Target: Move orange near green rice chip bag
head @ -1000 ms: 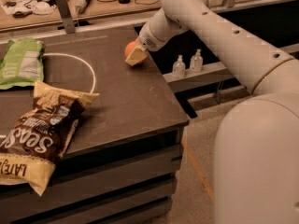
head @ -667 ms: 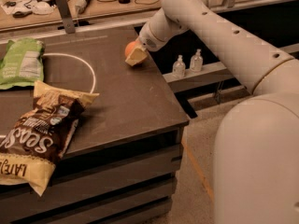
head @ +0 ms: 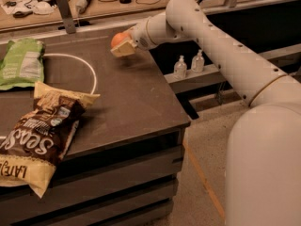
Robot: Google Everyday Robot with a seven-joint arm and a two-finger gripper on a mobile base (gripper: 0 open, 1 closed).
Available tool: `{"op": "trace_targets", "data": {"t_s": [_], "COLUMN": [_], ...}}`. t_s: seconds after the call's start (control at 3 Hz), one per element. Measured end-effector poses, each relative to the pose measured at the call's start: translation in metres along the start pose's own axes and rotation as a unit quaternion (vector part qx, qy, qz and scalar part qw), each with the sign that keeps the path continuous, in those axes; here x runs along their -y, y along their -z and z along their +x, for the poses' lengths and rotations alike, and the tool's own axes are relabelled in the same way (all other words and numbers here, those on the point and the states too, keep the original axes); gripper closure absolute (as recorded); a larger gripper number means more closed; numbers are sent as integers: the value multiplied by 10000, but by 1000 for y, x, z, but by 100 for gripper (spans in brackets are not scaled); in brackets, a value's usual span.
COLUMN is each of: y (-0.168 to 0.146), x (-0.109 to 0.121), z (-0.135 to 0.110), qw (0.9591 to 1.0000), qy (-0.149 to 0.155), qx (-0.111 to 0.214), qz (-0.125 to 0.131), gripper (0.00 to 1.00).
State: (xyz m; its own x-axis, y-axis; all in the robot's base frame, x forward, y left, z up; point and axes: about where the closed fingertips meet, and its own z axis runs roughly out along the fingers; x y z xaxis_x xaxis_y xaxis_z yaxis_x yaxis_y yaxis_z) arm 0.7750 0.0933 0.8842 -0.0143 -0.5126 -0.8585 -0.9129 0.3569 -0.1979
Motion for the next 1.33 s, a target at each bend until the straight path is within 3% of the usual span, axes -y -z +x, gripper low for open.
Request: {"op": "trace_targets", "data": {"t_s": [0.33, 0.67, 1.0, 1.33], "y": [-16, -35, -56, -88], "x": [-1, -12, -30, -57], "z": [-25, -49, -57, -60], "qw": [9971, 9949, 9943, 9905], "qy": [-115, -50, -16, 27], "qx": [748, 926, 724, 541], "qz": [-124, -400, -788, -1264], "gripper": [100, 100, 100, 100]}}
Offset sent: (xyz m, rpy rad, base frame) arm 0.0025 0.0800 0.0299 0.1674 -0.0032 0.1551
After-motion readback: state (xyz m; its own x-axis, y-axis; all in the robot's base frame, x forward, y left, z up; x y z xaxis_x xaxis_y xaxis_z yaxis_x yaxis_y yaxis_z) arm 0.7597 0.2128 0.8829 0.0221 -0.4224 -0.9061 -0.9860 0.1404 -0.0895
